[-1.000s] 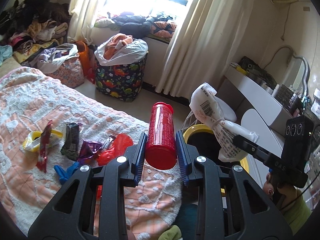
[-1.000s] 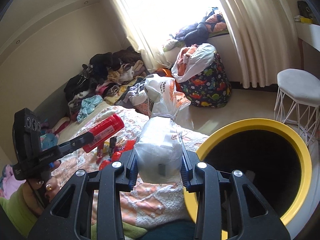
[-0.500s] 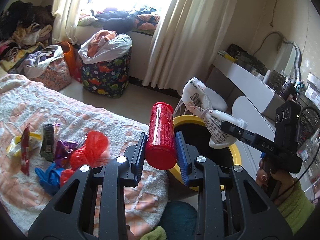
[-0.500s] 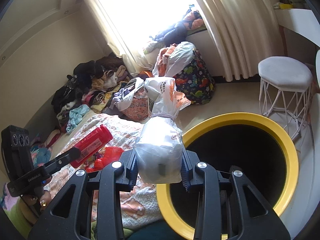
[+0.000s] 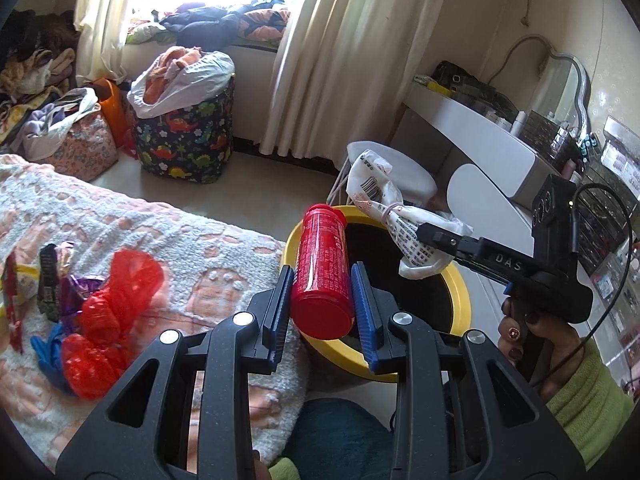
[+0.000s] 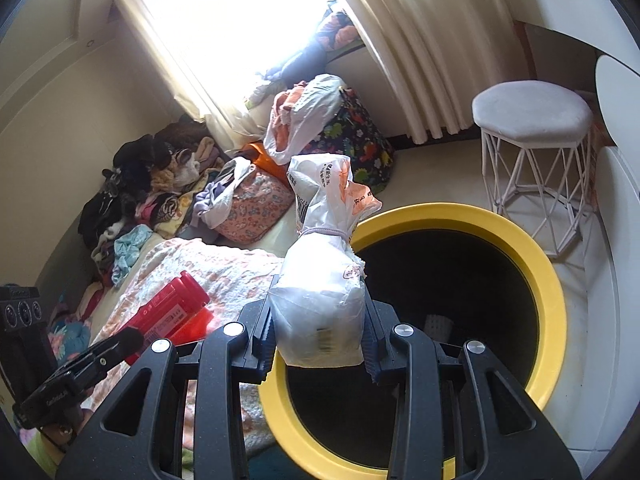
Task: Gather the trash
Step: 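Open the right gripper to drop the white bag into the bin while the left gripper releases the red bottle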
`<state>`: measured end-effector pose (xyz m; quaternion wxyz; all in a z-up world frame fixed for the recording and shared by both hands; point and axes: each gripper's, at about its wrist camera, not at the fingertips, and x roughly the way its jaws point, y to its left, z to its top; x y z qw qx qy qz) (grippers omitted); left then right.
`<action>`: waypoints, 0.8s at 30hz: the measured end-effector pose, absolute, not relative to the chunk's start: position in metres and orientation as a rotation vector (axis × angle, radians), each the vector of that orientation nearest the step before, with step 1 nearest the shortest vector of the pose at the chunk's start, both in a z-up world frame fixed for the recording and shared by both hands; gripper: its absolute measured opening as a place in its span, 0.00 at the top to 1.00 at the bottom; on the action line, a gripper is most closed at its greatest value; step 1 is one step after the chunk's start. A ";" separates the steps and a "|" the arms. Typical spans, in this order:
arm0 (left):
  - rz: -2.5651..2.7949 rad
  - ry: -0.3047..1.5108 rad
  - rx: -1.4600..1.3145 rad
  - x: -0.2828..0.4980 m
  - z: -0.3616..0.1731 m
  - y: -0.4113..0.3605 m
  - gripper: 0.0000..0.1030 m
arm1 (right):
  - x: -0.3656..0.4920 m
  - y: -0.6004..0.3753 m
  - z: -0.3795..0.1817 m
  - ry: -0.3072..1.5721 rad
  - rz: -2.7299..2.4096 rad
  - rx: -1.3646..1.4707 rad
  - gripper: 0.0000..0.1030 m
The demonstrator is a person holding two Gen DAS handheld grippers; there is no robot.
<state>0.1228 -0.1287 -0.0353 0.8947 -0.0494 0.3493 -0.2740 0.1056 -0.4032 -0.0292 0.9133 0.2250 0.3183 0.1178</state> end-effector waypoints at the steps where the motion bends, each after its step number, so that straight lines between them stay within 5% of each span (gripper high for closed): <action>1: -0.573 0.730 -0.100 0.124 -0.038 -0.132 0.78 | 0.106 -0.406 -0.031 0.662 0.234 0.470 0.68; 15: -0.611 0.802 -0.054 0.142 -0.068 -0.175 0.78 | 0.116 -0.431 -0.063 0.761 0.129 0.537 0.68; 20: -0.610 0.819 -0.044 0.150 -0.080 -0.188 0.76 | 0.116 -0.439 -0.071 0.775 0.110 0.584 0.54; 22: -0.598 0.822 -0.065 0.153 -0.083 -0.185 0.46 | 0.116 -0.442 -0.072 0.773 0.107 0.595 0.47; 24: -0.572 0.823 -0.096 0.155 -0.085 -0.179 0.32 | 0.116 -0.443 -0.072 0.766 0.101 0.597 0.43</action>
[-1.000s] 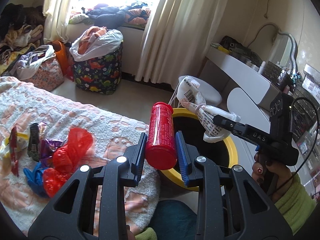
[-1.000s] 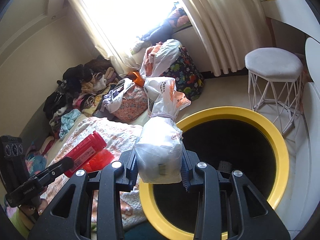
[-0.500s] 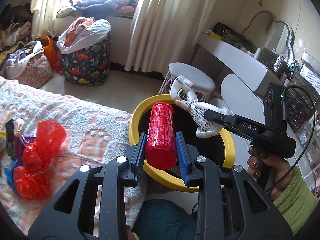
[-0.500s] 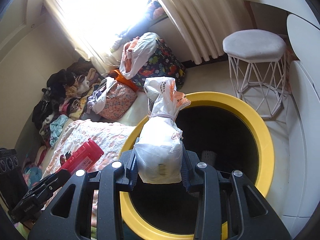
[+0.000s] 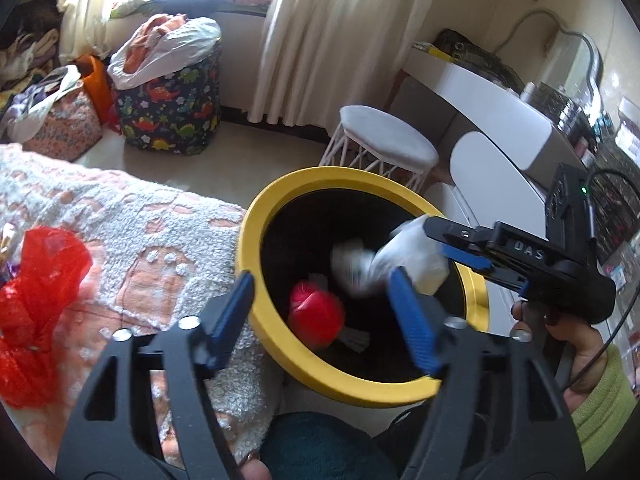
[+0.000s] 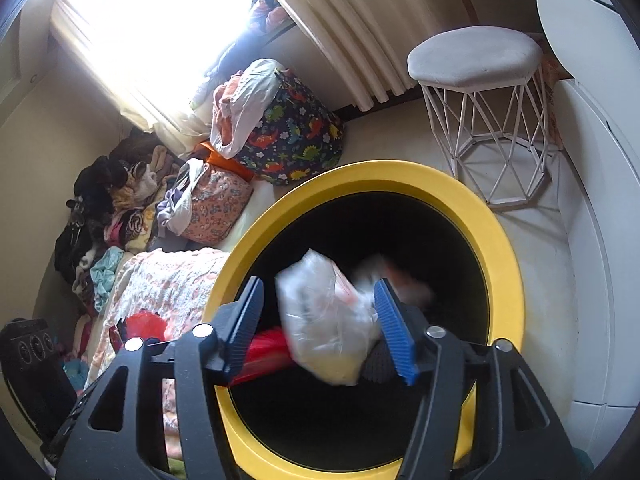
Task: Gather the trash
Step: 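Open the right gripper to drop the white bag into the bin while the left gripper releases the red bottle, then move both tools back toward the red plastic bags and wrappers on the bed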
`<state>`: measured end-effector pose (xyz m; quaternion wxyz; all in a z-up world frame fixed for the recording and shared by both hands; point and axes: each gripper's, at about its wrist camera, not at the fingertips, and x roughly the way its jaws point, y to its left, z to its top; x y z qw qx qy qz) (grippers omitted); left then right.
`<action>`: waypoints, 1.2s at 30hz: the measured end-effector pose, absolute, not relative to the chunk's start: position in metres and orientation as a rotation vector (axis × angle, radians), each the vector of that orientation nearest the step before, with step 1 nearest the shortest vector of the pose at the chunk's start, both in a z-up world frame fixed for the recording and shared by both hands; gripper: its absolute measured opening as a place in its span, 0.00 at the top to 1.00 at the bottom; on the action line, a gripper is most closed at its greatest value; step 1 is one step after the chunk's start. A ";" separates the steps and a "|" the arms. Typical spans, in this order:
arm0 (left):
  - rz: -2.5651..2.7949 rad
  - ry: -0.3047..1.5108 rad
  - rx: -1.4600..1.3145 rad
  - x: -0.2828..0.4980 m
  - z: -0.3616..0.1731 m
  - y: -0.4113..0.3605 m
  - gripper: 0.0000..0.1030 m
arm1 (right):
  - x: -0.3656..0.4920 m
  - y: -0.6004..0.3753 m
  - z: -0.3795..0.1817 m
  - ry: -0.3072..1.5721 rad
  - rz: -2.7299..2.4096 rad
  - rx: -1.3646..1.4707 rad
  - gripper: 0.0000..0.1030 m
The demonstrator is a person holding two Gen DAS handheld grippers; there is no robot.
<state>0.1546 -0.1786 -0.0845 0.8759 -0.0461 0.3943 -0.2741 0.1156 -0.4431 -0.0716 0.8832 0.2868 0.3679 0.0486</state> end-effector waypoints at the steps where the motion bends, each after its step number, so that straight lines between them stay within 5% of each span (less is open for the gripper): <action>1: -0.556 0.820 -0.101 0.154 -0.084 -0.177 0.22 | 0.116 -0.443 -0.071 0.762 0.097 0.596 0.40; 6: -0.490 0.780 -0.103 0.147 -0.078 -0.161 0.11 | 0.116 -0.436 -0.068 0.752 0.097 0.578 0.33; 36: -0.282 0.649 -0.152 0.118 -0.050 -0.067 0.11 | 0.106 -0.345 -0.026 0.630 0.256 0.377 0.22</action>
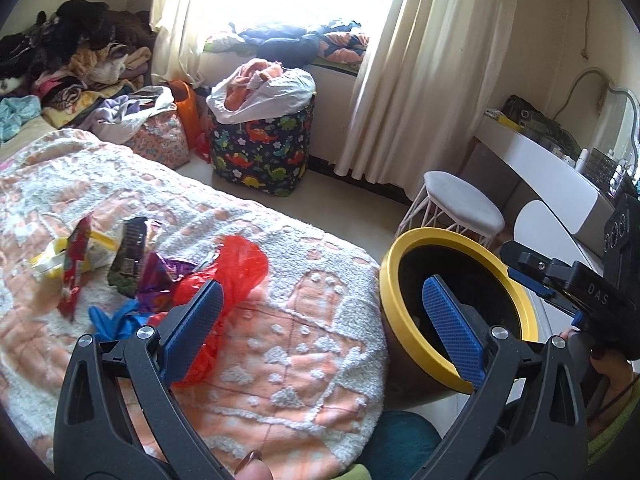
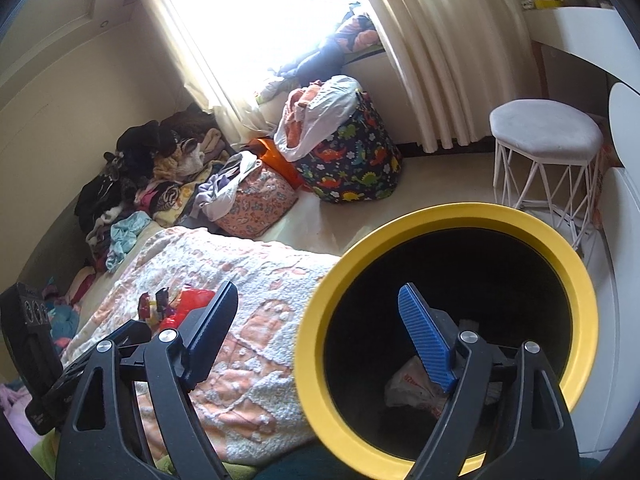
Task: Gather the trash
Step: 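Move both tools back toward the red plastic bags and wrappers on the bed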
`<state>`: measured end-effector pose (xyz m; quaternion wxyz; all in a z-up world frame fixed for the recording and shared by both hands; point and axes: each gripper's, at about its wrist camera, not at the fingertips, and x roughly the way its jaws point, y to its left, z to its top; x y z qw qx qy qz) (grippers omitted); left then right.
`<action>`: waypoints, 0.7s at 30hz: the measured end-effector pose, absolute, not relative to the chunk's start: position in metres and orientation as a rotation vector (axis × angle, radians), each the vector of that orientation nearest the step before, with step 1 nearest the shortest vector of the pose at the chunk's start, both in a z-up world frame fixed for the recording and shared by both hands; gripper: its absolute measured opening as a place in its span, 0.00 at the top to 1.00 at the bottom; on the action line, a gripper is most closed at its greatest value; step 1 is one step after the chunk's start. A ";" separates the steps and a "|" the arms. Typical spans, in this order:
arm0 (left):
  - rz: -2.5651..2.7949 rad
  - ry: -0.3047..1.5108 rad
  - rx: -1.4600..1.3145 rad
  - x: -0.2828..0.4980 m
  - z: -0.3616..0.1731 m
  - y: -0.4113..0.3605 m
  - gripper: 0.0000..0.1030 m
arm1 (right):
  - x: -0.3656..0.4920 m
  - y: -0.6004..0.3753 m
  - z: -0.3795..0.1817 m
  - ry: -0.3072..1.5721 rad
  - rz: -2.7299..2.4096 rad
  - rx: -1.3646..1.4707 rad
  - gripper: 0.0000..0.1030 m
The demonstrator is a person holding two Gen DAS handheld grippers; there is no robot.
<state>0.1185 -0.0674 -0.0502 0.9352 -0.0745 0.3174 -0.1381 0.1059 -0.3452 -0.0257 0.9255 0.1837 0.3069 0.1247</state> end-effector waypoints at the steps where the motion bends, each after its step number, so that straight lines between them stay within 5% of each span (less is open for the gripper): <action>1: -0.272 0.641 -0.148 0.117 -0.049 -0.065 0.11 | 0.105 -0.341 -0.026 0.630 0.265 0.372 0.22; 21: -0.143 0.584 -0.170 0.112 -0.042 -0.001 0.11 | 0.093 -0.256 -0.027 0.647 0.410 0.235 0.20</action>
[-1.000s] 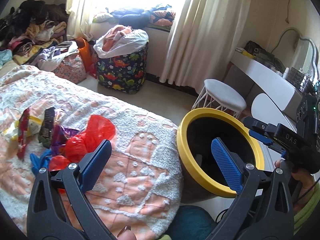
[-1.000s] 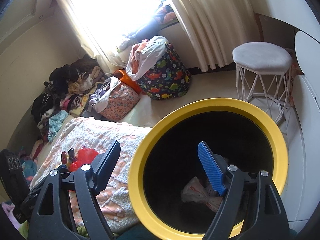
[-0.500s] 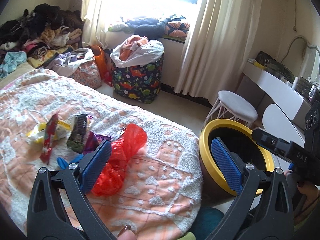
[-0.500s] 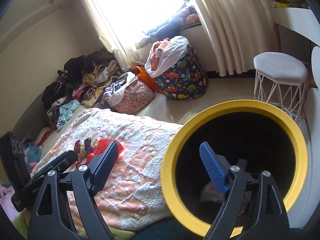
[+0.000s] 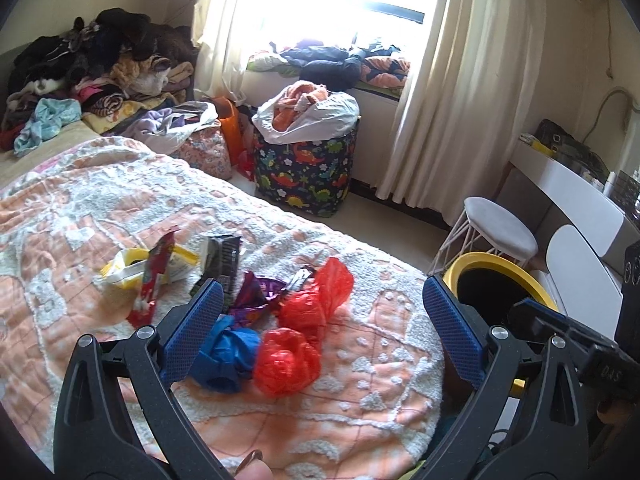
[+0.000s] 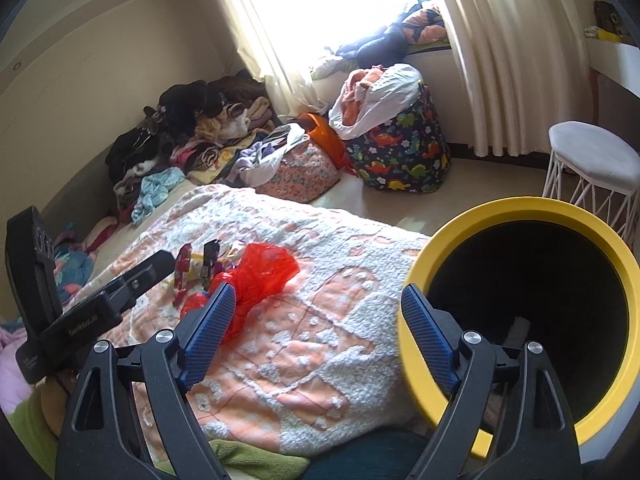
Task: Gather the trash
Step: 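Move both tools back toward the red plastic bags and wrappers on the bed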
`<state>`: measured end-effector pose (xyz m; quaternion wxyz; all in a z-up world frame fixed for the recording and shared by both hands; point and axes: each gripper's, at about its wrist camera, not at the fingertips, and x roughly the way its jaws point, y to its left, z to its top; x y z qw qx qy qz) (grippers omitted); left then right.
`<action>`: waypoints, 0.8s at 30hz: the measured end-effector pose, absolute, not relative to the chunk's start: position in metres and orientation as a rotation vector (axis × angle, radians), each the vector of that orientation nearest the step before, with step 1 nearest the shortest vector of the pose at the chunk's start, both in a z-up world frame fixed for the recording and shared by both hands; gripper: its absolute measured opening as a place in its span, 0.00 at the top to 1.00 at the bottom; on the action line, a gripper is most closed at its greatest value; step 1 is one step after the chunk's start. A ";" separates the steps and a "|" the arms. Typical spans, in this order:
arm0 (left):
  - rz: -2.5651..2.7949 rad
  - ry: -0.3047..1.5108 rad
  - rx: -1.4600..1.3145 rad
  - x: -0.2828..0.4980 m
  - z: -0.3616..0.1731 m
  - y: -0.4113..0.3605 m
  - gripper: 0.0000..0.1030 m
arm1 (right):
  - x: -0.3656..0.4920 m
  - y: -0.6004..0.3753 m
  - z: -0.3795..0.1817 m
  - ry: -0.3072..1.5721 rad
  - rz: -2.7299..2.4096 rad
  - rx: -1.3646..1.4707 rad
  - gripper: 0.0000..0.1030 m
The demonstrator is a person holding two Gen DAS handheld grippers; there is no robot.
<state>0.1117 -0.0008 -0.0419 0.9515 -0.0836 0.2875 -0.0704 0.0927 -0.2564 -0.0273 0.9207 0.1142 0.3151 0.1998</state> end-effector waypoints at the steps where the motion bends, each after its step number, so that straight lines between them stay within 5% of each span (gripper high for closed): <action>1: -0.137 0.584 -0.175 0.112 -0.042 0.002 0.11 | 0.091 -0.254 -0.028 0.650 0.417 0.227 0.19; 24: 0.056 0.619 -0.304 0.122 -0.071 0.101 0.11 | 0.101 -0.153 -0.042 0.733 0.552 0.079 0.15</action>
